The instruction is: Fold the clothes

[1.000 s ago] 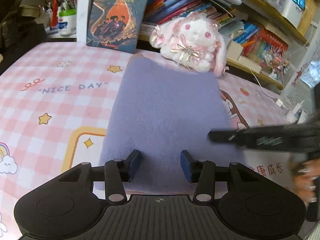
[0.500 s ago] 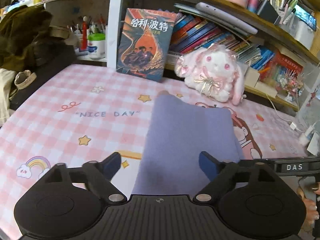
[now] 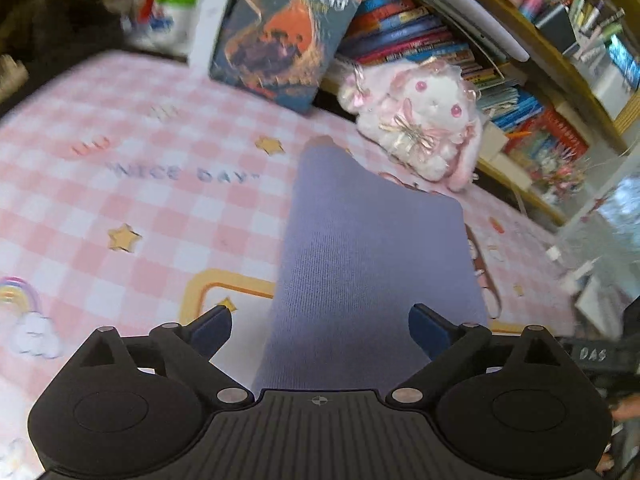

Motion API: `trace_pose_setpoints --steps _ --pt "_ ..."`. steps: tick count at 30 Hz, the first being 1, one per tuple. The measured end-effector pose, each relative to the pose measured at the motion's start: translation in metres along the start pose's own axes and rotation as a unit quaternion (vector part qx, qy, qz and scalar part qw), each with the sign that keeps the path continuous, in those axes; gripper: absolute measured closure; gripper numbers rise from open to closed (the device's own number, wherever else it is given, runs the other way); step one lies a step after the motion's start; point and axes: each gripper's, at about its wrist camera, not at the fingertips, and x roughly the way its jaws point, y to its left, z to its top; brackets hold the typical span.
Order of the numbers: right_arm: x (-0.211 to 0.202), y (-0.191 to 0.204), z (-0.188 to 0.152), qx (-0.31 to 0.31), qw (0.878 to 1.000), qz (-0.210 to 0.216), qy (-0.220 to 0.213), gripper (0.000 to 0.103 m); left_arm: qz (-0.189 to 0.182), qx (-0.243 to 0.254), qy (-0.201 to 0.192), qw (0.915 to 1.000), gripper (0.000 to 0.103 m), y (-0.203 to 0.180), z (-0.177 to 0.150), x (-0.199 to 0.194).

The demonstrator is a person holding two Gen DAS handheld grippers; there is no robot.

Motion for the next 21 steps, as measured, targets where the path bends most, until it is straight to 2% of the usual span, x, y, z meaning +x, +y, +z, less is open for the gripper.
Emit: trace_pose_setpoints --steps 4,8,11,12,15,17,19,21 --pt "0.010 0.008 -0.008 0.040 0.999 -0.017 -0.004 0.031 -0.060 -0.042 0.044 0.9963 0.008 0.025 0.011 0.025" --pt "0.015 0.017 -0.016 0.066 0.997 -0.041 -0.026 0.044 -0.105 -0.047 0.085 0.9897 0.009 0.037 0.017 0.046" --pt "0.015 0.020 -0.021 0.084 0.994 -0.056 -0.046 0.050 -0.124 -0.050 0.098 0.9861 0.025 0.041 0.024 0.053" --pt "0.015 0.021 -0.022 0.086 0.993 -0.060 -0.049 0.051 -0.121 -0.049 0.102 0.9862 0.040 0.040 0.025 0.054" --pt "0.015 0.026 -0.024 0.076 0.993 -0.073 -0.059 0.064 -0.102 -0.028 0.105 0.9888 0.046 0.033 0.027 0.053" --pt "0.011 0.040 -0.026 0.031 0.993 -0.091 -0.068 0.075 -0.077 0.015 0.095 0.9923 0.050 0.015 0.025 0.042" --pt "0.008 0.058 -0.029 -0.024 0.990 -0.115 -0.072 0.077 -0.070 0.048 0.089 0.9924 0.051 0.002 0.025 0.028" --pt "0.002 0.068 -0.034 -0.050 0.989 -0.119 -0.068 0.077 -0.075 0.046 0.097 0.9914 0.051 0.002 0.022 0.017"
